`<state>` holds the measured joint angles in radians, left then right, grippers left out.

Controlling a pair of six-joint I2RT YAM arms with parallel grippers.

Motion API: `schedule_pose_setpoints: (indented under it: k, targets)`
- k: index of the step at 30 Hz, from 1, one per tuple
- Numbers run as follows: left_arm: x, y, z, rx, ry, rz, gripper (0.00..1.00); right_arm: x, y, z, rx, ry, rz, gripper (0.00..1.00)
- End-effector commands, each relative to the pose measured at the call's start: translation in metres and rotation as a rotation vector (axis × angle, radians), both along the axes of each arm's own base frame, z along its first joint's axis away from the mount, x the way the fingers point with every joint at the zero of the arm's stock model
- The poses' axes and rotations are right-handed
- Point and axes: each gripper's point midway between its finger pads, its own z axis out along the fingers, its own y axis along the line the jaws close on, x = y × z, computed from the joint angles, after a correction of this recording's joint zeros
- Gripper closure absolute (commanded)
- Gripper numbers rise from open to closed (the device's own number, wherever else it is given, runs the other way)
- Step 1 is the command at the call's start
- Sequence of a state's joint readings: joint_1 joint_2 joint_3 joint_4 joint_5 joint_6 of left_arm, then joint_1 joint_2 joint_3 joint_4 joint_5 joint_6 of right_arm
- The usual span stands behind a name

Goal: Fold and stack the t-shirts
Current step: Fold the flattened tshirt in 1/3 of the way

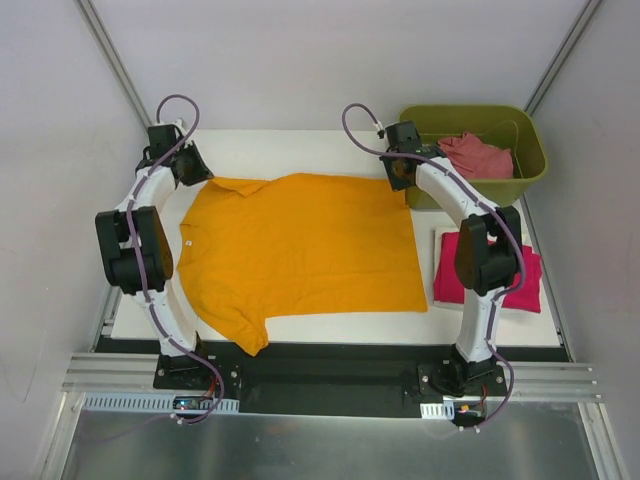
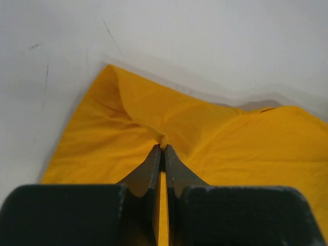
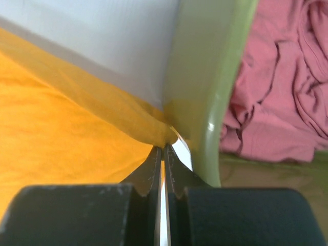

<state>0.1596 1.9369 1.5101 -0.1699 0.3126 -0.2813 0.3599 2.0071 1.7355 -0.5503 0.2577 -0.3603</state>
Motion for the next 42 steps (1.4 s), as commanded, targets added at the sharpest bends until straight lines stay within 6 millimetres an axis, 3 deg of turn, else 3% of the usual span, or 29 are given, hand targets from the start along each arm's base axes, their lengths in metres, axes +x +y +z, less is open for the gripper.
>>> schedule_pose_setpoints:
  k: [1, 2, 3, 5, 6, 8, 9, 11, 12, 14, 18, 22, 26, 38, 42]
  targets:
    - [-0.035, 0.0, 0.045, 0.018, -0.069, 0.111, 1.0, -0.005, -0.015, 0.048, -0.005, -0.107, -0.017, 1.0]
    - [-0.045, -0.001, 0.06, 0.012, -0.098, 0.131, 1.0, -0.007, -0.015, 0.047, -0.007, -0.103, -0.012, 1.0]
    - [-0.06, -0.001, 0.045, 0.001, -0.058, 0.154, 1.0, -0.008, -0.014, 0.049, 0.001, -0.105, -0.003, 1.0]
    - [-0.078, -0.005, 0.054, -0.032, -0.07, 0.187, 1.0, -0.011, -0.013, 0.045, -0.003, -0.09, 0.017, 1.0]
    - [-0.093, -0.007, 0.037, -0.044, -0.026, 0.209, 1.0, -0.012, -0.014, 0.046, -0.005, -0.09, 0.018, 1.0]
    - [-0.111, -0.011, 0.045, -0.075, -0.042, 0.248, 1.0, -0.015, -0.015, 0.041, -0.014, -0.079, 0.023, 1.0]
    - [-0.124, -0.014, 0.032, -0.085, -0.011, 0.256, 1.0, -0.015, -0.017, 0.042, -0.023, -0.081, 0.015, 1.0]
    - [-0.14, -0.016, 0.041, -0.108, -0.026, 0.293, 1.0, -0.016, -0.02, 0.04, -0.034, -0.078, 0.011, 1.0]
    - [-0.151, -0.017, 0.033, -0.111, -0.004, 0.31, 1.0, -0.016, -0.021, 0.042, -0.041, -0.082, 0.01, 1.0]
    - [-0.169, -0.003, 0.037, -0.073, -0.002, 0.408, 1.0, -0.017, -0.023, 0.042, -0.051, -0.08, 0.011, 1.0]
    - [-0.193, 0.003, 0.045, -0.05, 0.001, 0.484, 1.0, -0.018, -0.032, 0.043, -0.068, -0.082, -0.009, 1.0]
    - [-0.21, -0.009, 0.054, -0.079, -0.022, 0.478, 1.0, -0.019, -0.039, 0.045, -0.079, -0.085, -0.031, 1.0]
    - [-0.222, -0.01, 0.047, -0.071, 0.003, 0.488, 1.0, -0.021, -0.043, 0.044, -0.084, -0.08, -0.036, 1.0]
    - [-0.254, -0.017, 0.005, -0.075, 0.137, 0.483, 1.0, -0.043, -0.05, 0.028, -0.079, -0.028, -0.058, 0.98]
    - [-0.263, -0.025, -0.012, -0.106, 0.2, 0.471, 1.0, -0.06, -0.049, 0.009, -0.054, 0.016, -0.071, 0.95]
